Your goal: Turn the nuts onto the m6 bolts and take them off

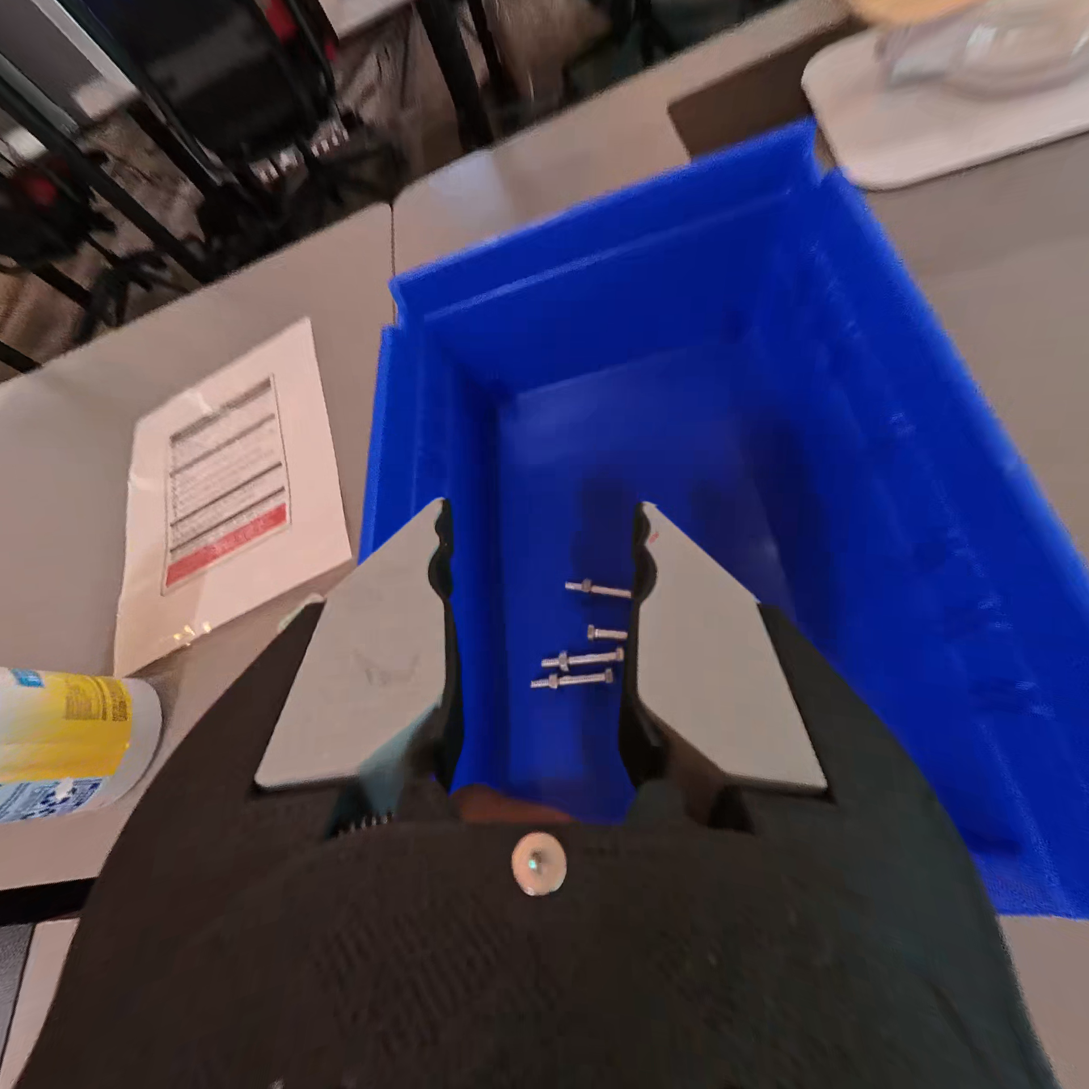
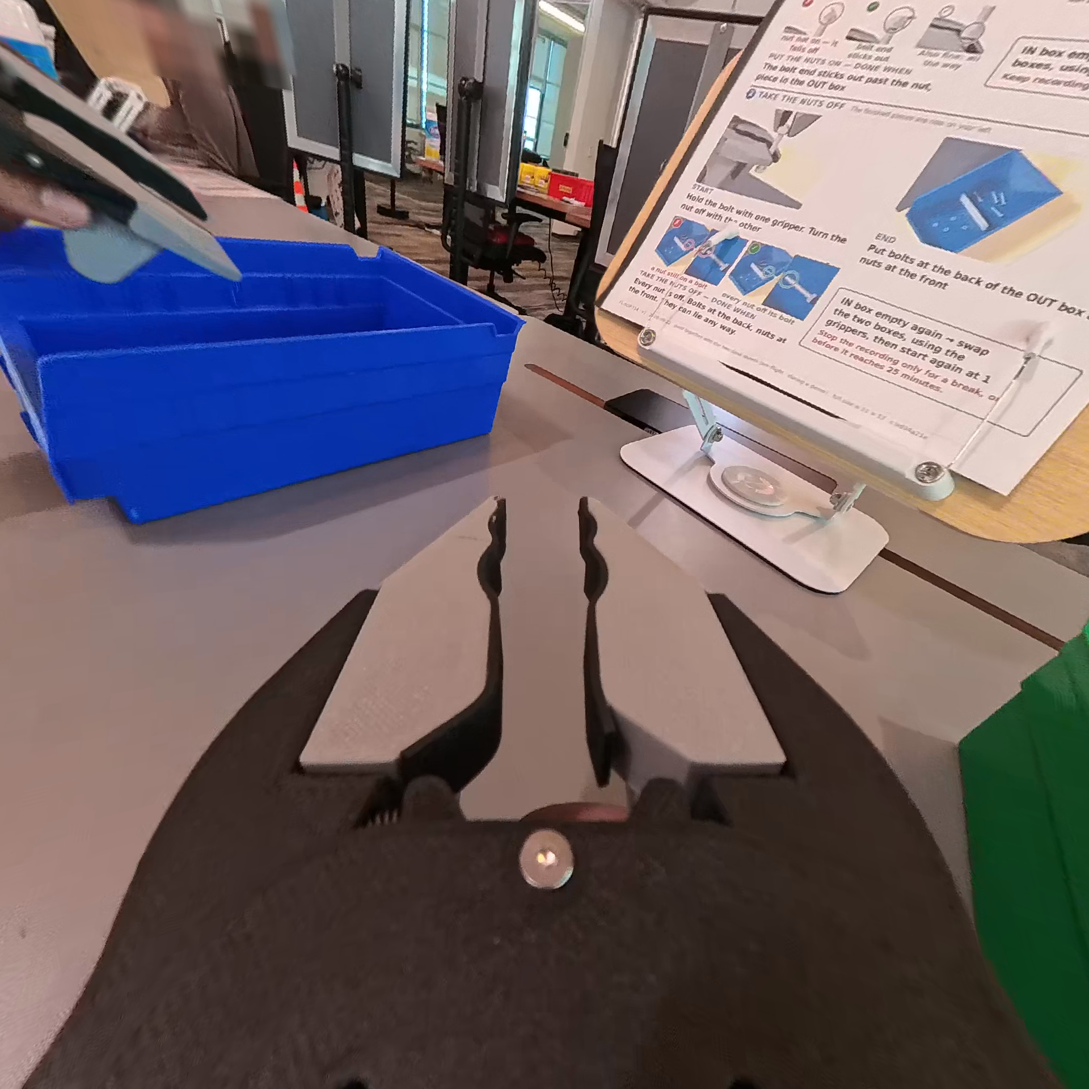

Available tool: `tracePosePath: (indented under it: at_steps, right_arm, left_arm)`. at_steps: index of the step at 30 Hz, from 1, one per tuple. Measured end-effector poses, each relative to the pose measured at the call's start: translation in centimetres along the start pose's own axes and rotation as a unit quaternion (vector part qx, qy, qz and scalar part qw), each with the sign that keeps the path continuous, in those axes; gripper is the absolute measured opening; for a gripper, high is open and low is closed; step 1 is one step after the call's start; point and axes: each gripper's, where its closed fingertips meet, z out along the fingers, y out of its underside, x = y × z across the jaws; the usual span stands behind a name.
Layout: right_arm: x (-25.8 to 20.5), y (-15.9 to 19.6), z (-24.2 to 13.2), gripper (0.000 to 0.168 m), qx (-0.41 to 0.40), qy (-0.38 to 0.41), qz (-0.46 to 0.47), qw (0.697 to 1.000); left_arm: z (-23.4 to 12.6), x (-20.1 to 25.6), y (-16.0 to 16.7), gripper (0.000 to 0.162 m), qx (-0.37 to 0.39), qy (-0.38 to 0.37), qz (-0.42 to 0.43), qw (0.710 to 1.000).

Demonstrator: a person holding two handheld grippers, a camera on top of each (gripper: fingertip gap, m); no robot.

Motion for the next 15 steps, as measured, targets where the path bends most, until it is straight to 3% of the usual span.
tracePosePath:
  at_steps: [10, 15]
  right_arm:
    - [-1.1, 0.6, 0.5, 0.020, -0.016, -0.021, -0.011, 1.000]
    - [-1.5, 0.6, 0.6, 0.020, -0.016, -0.029, -0.015, 0.999]
  left_arm:
    - [6.1, 2.1, 7.1, 0.059, -0.189, 0.072, 0.017, 0.979]
    - [6.5, 2.1, 8.0, 0.057, -0.232, 0.099, 0.006, 0.968]
